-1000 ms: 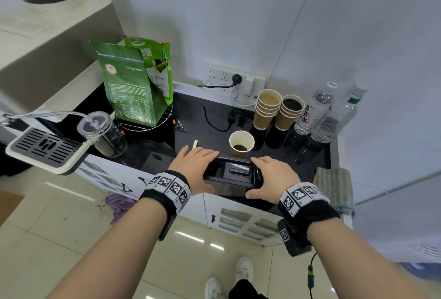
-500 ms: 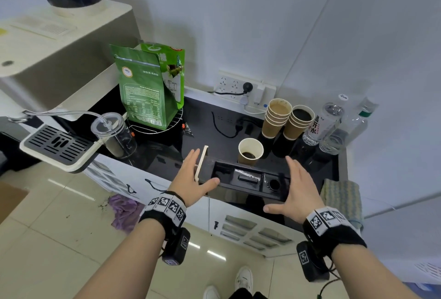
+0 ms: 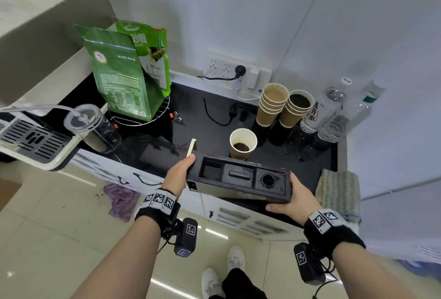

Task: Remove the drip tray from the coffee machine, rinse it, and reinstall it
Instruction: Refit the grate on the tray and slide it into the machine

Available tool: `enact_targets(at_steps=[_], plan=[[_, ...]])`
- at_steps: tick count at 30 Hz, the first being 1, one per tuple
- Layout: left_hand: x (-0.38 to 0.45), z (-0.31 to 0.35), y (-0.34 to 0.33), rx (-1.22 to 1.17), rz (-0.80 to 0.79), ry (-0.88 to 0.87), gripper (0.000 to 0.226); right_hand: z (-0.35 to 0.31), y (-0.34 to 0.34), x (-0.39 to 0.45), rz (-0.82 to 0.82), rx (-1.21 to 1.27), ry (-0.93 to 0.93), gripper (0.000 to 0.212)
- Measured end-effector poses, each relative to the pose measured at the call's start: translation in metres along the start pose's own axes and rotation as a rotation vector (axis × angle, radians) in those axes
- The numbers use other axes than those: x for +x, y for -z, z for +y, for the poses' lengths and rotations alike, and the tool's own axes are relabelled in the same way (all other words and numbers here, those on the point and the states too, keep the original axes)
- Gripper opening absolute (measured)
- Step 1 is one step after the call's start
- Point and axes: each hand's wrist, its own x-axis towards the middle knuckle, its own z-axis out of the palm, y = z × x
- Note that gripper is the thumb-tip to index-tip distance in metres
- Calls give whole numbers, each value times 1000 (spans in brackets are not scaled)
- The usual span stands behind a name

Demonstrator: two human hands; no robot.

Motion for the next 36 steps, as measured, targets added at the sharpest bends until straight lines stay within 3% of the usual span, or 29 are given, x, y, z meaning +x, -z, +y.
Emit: enact_targets(at_steps=[8, 15, 22, 36], plan=[[-9, -2, 62, -201, 104, 14, 18, -57, -37, 11, -47, -79, 79, 96], [-15, -18, 103, -381, 194, -45, 45, -93, -63, 49, -141, -144, 176, 91], [6, -19, 128, -414, 216, -63, 29, -103, -76, 95, -232, -73, 182, 87], [73, -2, 172, -414, 181, 58, 31, -131, -98, 163, -316, -50, 160, 84]])
